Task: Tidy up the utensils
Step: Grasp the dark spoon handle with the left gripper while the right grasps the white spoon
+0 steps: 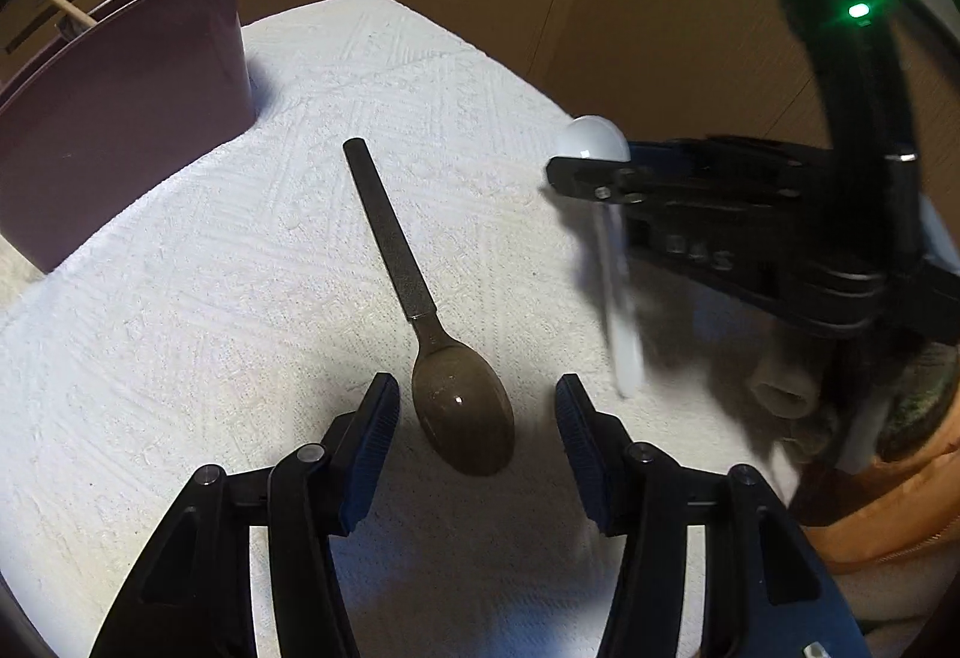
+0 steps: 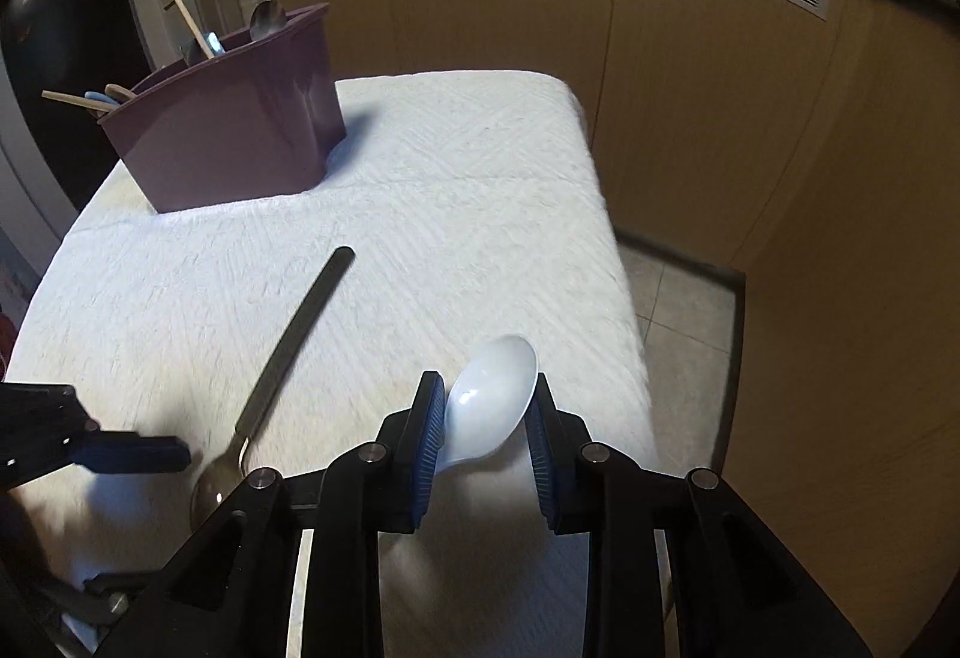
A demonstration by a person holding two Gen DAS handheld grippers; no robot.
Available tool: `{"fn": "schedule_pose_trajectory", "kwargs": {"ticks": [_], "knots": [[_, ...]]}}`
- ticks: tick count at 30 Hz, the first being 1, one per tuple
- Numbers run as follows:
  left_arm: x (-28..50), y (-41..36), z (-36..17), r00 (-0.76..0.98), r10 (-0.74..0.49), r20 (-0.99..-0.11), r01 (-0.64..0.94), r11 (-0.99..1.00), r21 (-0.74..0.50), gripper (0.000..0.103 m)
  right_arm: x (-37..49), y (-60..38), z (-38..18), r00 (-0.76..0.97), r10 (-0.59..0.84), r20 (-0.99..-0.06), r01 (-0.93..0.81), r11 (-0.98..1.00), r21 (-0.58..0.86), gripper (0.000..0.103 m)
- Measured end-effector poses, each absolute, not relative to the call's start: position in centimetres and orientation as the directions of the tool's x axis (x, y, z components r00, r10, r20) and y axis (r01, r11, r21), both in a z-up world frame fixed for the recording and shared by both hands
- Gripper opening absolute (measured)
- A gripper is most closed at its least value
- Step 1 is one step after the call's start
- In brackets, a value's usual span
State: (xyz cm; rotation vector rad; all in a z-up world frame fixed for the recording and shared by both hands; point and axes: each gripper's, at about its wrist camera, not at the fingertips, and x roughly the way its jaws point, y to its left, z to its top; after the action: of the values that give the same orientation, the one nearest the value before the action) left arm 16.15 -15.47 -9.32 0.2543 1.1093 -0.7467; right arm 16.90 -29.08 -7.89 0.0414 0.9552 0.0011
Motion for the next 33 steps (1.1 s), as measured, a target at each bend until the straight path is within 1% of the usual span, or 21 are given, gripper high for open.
{"fn": "schedule_pose_trajectory", "kwargs": {"ticks": [7,8,9,12,17,21,22,25,26,28,30,33], "knots": [[13.9,-16.8,-9.6,0.328,-0.336,-0.883,0.676,0.736,-0.029,0.046,15.8,-29.4,-7.7,0.583,0.03,-0.812,0.015,0.999,0.048,0.028],[13.6,-16.8,-9.6,0.338,-0.335,-0.88,0.674,0.739,-0.022,0.042,15.6,-29.3,-7.7,0.583,0.035,-0.812,0.011,0.999,0.051,0.028],[13.3,-16.6,-9.5,0.351,-0.335,-0.874,0.669,0.743,-0.016,0.033,15.5,-29.2,-7.6,0.584,0.038,-0.811,0.008,0.999,0.052,0.028],[12.8,-15.4,-9.3,0.395,-0.32,-0.861,0.646,0.763,0.013,0.029,15.2,-28.4,-7.1,0.591,0.042,-0.806,-0.011,0.999,0.045,0.028],[12.4,-9.9,-8.7,0.445,-0.284,-0.849,0.567,0.824,0.022,0.028,14.7,-26.9,-6.1,0.604,0.066,-0.795,-0.058,0.998,0.039,0.028],[12.6,-5.2,-8.3,0.47,-0.235,-0.851,0.482,0.876,0.025,0.028,14.9,-25.3,-5.9,0.601,0.094,-0.794,-0.103,0.994,0.041,0.028],[12.8,-4.1,-8.3,0.455,-0.24,-0.858,0.472,0.881,0.004,0.028,15.1,-24.9,-5.9,0.597,0.105,-0.796,-0.113,0.992,0.047,0.027],[12.8,-1.3,-8.4,0.367,-0.307,-0.878,0.474,0.874,-0.108,0.029,15.6,-23.7,-6.1,0.584,0.137,-0.8,-0.142,0.988,0.066,0.026],[13.3,-1.1,-8.2,0.364,-0.315,-0.877,0.471,0.874,-0.119,0.03,15.8,-23.3,-6.2,0.582,0.141,-0.801,-0.15,0.987,0.065,0.026],[14.5,-1.5,-7.5,0.391,-0.308,-0.867,0.458,0.883,-0.107,0.036,16.0,-22.5,-6.3,0.577,0.151,-0.803,-0.168,0.984,0.064,0.024],[16.3,-2.1,-6.5,0.422,-0.306,-0.853,0.452,0.887,-0.095,0.046,16.2,-21.8,-6.5,0.572,0.159,-0.805,-0.183,0.981,0.064,0.021],[19.8,-3.9,-6.4,0.408,-0.29,-0.866,0.429,0.898,-0.099,0.046,16.5,-21.3,-6.7,0.564,0.171,-0.808,-0.202,0.977,0.066,0.018]]}}
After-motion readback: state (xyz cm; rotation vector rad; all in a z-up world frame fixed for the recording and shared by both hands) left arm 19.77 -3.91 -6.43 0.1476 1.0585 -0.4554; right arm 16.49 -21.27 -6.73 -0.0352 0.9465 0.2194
